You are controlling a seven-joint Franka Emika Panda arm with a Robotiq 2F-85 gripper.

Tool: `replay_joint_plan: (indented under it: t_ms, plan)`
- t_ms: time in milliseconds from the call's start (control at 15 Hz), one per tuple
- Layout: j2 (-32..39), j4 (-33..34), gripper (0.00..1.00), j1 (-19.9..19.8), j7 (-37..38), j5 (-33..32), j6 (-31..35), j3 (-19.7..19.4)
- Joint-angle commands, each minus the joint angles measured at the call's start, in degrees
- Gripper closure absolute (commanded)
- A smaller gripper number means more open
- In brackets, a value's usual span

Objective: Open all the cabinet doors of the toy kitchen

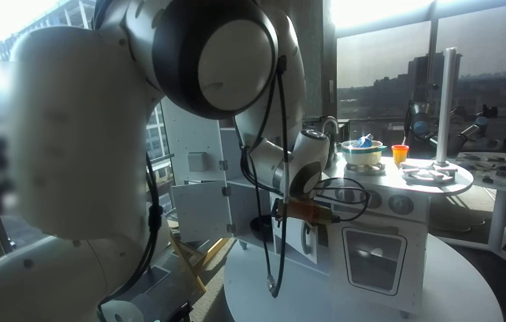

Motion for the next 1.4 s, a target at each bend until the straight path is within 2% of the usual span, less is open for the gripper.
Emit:
replay_joint_plan:
  t_ms: [0,67,133,200,333,533,733,867,933,1000,1133,1333]
  plan:
    - [-9.1,1.2,0.00,0.4,0.3,6.8,-11.2,4.4]
    - [-11.8,1.9,0.00,1.0,0.9,7.9,-15.1,4.4]
    - [-12.8,2.3,0.00,-0.4,5.1,5.9,-18.5,6.5]
    - [-14.9,3.2,0.00,-0.8,5.8,6.0,-22.1,7.5]
    - [-18.8,5.0,0.00,-1.8,8.3,5.2,-27.0,10.0]
    - [-23.5,8.3,0.00,-3.2,10.6,4.1,-34.1,11.2]
    - [-27.7,9.8,0.00,-3.9,12.1,0.4,-34.2,9.2]
    - [-28.7,8.8,0.00,-4.8,14.0,-3.3,-28.8,7.3]
    - [-28.0,8.5,0.00,4.6,14.6,-4.9,-26.1,-3.2]
    - [-27.0,8.2,0.00,6.4,14.4,-5.7,-23.4,-5.9]
    - [-26.0,7.1,0.00,13.9,15.8,-6.8,-14.1,-15.0]
    - [-24.4,5.8,0.00,26.7,25.9,-11.2,-4.6,-28.8]
